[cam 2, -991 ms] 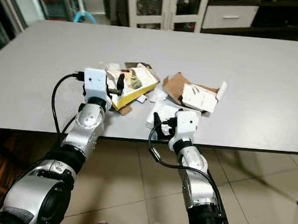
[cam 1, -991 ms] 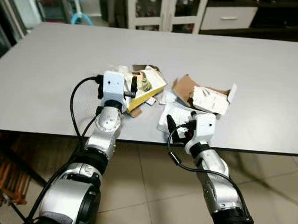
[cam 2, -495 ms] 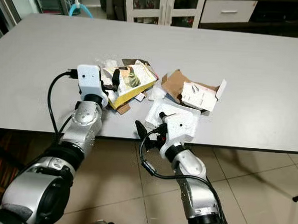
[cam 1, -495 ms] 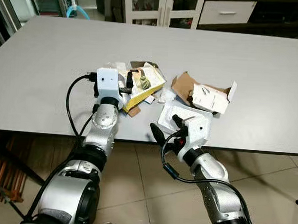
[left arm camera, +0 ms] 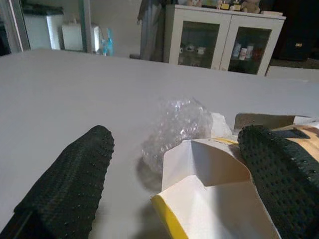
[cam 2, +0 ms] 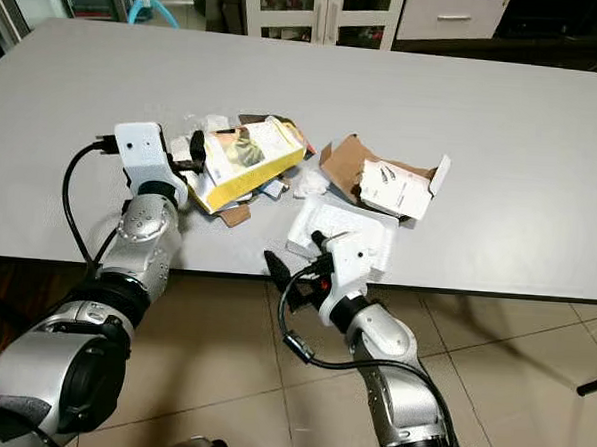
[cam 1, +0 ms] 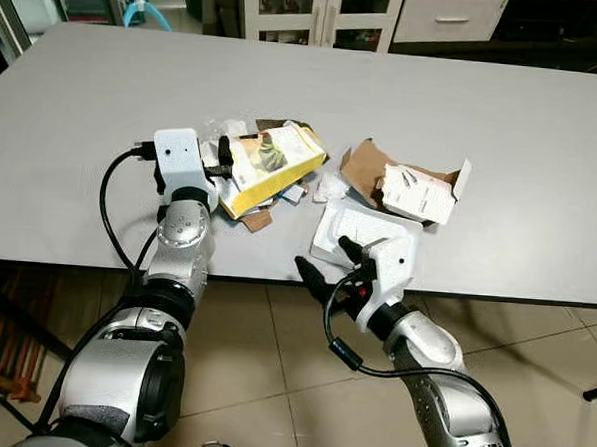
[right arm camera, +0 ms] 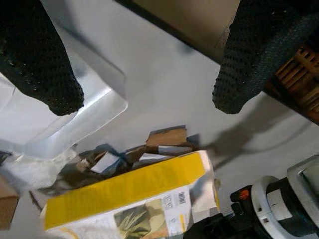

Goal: Picking trash to rubbish bin

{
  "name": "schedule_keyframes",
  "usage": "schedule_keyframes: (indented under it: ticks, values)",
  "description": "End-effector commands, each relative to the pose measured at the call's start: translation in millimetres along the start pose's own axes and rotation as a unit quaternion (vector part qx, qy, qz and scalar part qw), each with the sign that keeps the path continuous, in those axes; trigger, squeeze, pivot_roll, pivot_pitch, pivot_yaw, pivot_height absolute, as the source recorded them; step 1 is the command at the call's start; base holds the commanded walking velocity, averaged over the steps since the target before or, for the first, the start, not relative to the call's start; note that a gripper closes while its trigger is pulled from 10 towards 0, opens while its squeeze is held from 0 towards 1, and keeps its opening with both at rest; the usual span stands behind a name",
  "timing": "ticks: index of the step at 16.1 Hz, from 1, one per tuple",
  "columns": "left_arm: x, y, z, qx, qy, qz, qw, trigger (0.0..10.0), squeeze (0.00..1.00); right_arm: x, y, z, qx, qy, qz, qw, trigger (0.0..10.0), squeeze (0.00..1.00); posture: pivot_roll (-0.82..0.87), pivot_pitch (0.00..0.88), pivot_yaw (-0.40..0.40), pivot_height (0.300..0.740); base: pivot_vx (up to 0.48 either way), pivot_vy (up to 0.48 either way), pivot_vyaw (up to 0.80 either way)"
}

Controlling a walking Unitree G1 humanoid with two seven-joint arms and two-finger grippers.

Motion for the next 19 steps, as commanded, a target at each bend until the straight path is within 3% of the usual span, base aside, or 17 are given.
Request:
schedule_keyframes:
  ticks: [1,6,8,10,12,14,15,17,19]
  values:
    - [-5.0,9.2,0.7,-0.030,-0.021,-0.017,0.999,10.0,0.00,-0.1,-2.4,-2.0,0.004,-0.003,-0.001,1.000,10.0,0.00,-0.08,0.138,-0.026,0.740,0.000,0.000,0.00]
    - [-17.7,31.6,-4.3,-0.123,-0.060,-0.100,0.986,10.0,0.00,3.0,1.4,-4.1,-0.013,-0.002,-0.004,1.000,10.0,0.00,-0.09,0.155,-0.030,0.740,0.000,0.000,0.00]
    - [-17.6,31.9,-5.7,-0.132,-0.053,-0.128,0.982,10.0,0.00,2.7,0.5,-4.1,-0.014,-0.002,-0.004,1.000,10.0,0.00,-0.10,0.156,-0.031,0.740,0.000,0.000,0.00]
    - [3.8,26.5,1.1,-0.130,-0.006,-0.186,0.974,10.0,0.00,3.6,1.6,-4.1,-0.019,0.000,-0.004,1.000,10.0,0.00,-0.10,0.155,-0.032,0.740,0.000,0.000,0.00]
    - [22.3,21.6,5.3,-0.140,0.038,-0.212,0.966,10.0,0.00,4.3,2.7,-2.9,-0.021,0.001,-0.005,1.000,10.0,0.00,-0.09,0.149,-0.029,0.740,0.000,0.000,0.00]
    - [44.4,17.5,7.2,-0.168,0.088,-0.235,0.953,10.0,0.00,5.9,3.8,-0.8,-0.022,0.004,-0.006,1.000,10.0,0.00,-0.09,0.144,-0.027,0.740,0.000,0.000,0.00]
    - [67.5,15.2,4.3,-0.209,0.134,-0.240,0.939,10.0,0.00,7.2,4.2,1.2,-0.022,0.006,-0.006,1.000,10.0,0.00,-0.08,0.138,-0.026,0.740,0.000,0.000,0.00]
    - [80.5,14.2,-0.6,-0.248,0.154,-0.252,0.923,10.0,0.00,7.9,4.6,3.1,-0.021,0.007,-0.006,1.000,10.0,0.00,-0.07,0.130,-0.025,0.740,0.000,0.000,0.00]
    - [79.3,18.4,-4.7,-0.277,0.146,-0.256,0.915,10.0,0.00,7.7,3.6,5.5,-0.018,0.006,-0.006,1.000,10.0,0.00,-0.07,0.125,-0.025,0.740,0.000,0.000,0.00]
Point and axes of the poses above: a point about 5 cm out from each wrist's last joint towards the gripper, its own z axis pointing out of the wrist towards the gripper, its own x axis along the axis of the wrist's last joint, y = z × x, the point moved 4 cm from there along z, pointing out of the wrist towards the gripper, and after that the axes turned 12 degrees about z, right-handed, at the moved point
